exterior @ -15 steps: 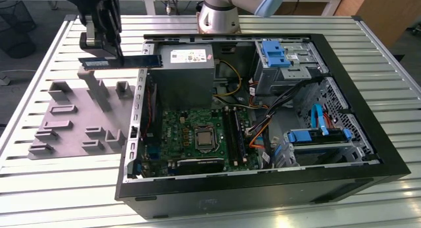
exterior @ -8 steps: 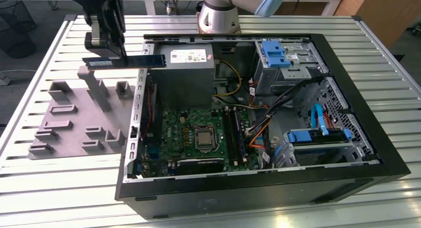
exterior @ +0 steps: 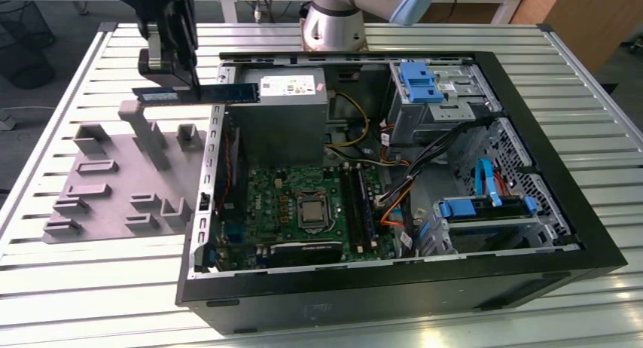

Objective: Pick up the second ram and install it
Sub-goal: 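Pick up the second ram and move it above second insertion slot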

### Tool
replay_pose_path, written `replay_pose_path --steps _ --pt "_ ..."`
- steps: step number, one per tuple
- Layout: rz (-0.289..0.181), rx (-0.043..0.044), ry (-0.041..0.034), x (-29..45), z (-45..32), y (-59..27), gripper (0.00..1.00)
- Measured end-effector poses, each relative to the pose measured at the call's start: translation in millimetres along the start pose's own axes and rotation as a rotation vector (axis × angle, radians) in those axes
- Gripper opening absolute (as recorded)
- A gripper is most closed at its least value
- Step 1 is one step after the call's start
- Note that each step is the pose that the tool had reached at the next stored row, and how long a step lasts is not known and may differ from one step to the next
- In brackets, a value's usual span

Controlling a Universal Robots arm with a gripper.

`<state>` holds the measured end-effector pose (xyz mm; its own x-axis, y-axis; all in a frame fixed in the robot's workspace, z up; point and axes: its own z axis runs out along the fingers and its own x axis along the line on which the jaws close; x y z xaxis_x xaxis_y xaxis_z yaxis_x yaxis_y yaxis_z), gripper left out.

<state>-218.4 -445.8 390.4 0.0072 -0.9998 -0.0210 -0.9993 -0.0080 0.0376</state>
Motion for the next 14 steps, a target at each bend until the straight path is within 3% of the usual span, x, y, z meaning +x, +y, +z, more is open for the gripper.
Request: replay_pose_path --steps 14 --pt "0.000 0.0000 0.0000 0.1 -0.5 -12.5 0.14"
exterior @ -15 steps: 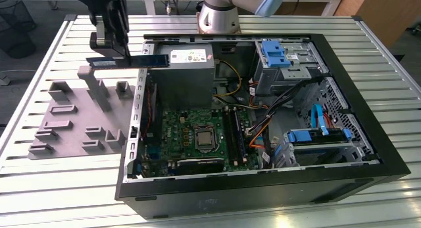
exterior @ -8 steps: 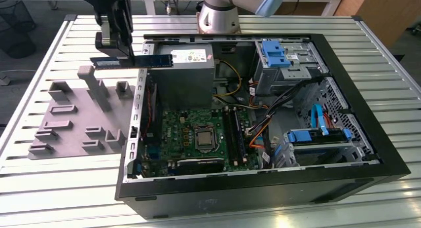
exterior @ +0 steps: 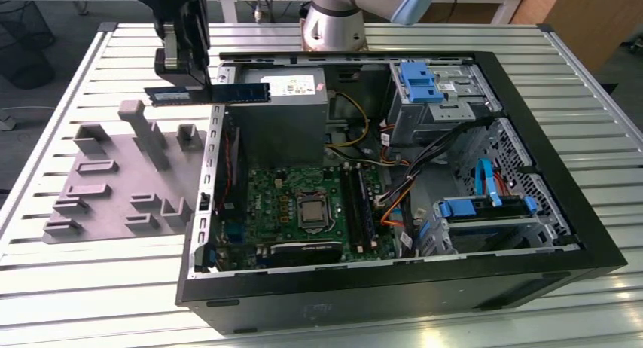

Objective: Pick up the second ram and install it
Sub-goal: 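Pick up the second ram and move it above second insertion slot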

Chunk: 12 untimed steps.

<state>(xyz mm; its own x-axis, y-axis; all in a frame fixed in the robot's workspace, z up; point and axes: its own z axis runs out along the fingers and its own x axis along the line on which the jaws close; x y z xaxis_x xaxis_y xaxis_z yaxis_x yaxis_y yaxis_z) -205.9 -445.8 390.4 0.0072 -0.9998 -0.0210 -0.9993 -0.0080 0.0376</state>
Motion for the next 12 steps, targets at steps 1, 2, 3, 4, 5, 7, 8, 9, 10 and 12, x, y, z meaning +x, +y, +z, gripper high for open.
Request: replay_pose_path --steps 1,2,3,4,5,7,8,9,10,12 --pt "0.000 0.0000 0.0000 0.0 0.0 -0.9 0.14" --pt "0.000 0.0000 0.0000 0.0 0.0 -1.8 0.14" --pt "0.000 0.0000 0.0000 0.0 -0.1 -2.7 0.14" --pt "0.000 0.0000 0.0001 0.0 -0.1 -3.6 0.14" --pt "0.000 0.0000 0.0000 0.0 -0.2 -4.5 0.14" --pt "0.000 0.0000 0.0001 0.1 -0.3 -6.1 0.14" --pt "0.000 0.0000 0.0000 0.1 -0.3 -7.0 0.14" --pt "0.000 0.0000 0.0000 0.1 -0.3 -7.8 0.14" --pt "0.000 -0.0001 0.0000 0.1 -0.3 -8.6 0.14" --pt "0.000 0.0000 0.0000 0.1 -0.4 -10.4 0.14"
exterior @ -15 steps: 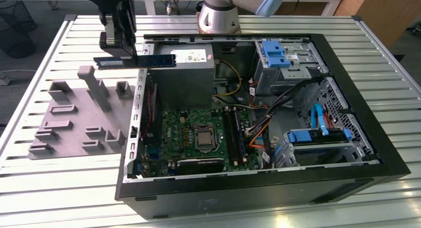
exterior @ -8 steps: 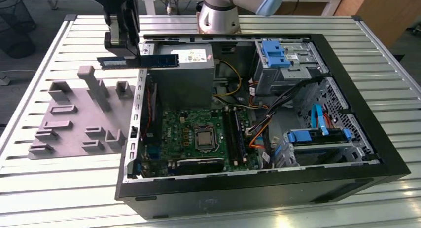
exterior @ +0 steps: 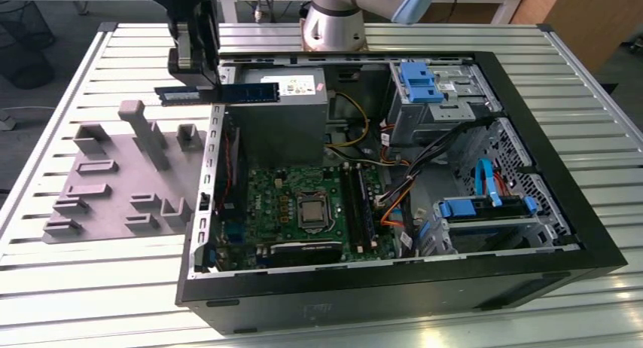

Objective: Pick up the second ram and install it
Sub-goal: 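Pick up the second ram and move it above second insertion slot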

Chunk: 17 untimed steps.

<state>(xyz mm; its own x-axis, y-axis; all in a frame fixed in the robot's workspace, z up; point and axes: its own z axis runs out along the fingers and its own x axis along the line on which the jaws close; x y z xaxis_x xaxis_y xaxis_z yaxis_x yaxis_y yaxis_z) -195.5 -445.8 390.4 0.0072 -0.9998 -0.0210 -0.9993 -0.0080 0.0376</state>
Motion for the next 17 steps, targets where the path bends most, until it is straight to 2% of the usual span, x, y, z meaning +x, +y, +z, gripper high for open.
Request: replay_pose_path --steps 17 --pt "0.000 -0.0001 0.0001 0.1 -0.7 -17.6 0.14"
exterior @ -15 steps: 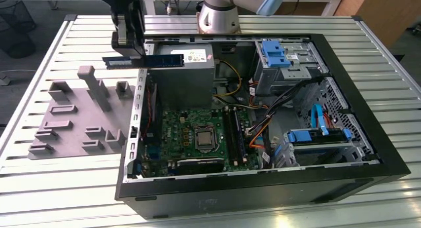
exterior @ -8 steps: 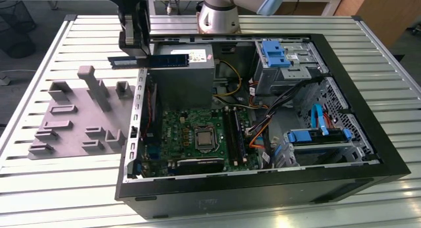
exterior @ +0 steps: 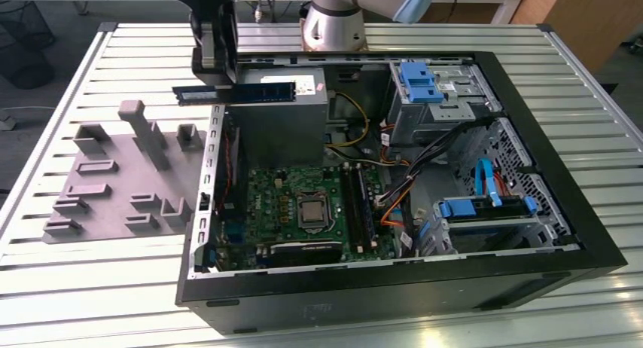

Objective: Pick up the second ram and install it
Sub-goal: 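Pick up the second ram and move it above second insertion slot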

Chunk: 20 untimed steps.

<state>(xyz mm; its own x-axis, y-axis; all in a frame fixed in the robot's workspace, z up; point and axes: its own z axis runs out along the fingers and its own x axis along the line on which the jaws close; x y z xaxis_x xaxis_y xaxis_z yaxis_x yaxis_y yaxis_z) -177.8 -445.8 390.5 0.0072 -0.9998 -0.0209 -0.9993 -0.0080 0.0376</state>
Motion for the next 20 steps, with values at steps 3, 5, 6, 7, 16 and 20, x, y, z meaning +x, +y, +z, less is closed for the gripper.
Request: replay_pose_path --steps 3,5,6,7,16,20 --pt "0.000 0.0001 -0.0001 0.0 -0.1 -3.3 0.14" --pt "0.000 0.0001 -0.0001 0.0 -0.2 -5.4 0.14" --pt "0.000 0.0001 -0.0001 0.1 -0.2 -6.4 0.14" --pt "0.000 0.0001 -0.0001 0.0 -0.2 -7.4 0.14" --pt "0.000 0.0001 -0.0001 0.1 -0.6 -16.8 0.14" --pt "0.000 0.0001 -0.0001 0.1 -0.7 -20.9 0.14"
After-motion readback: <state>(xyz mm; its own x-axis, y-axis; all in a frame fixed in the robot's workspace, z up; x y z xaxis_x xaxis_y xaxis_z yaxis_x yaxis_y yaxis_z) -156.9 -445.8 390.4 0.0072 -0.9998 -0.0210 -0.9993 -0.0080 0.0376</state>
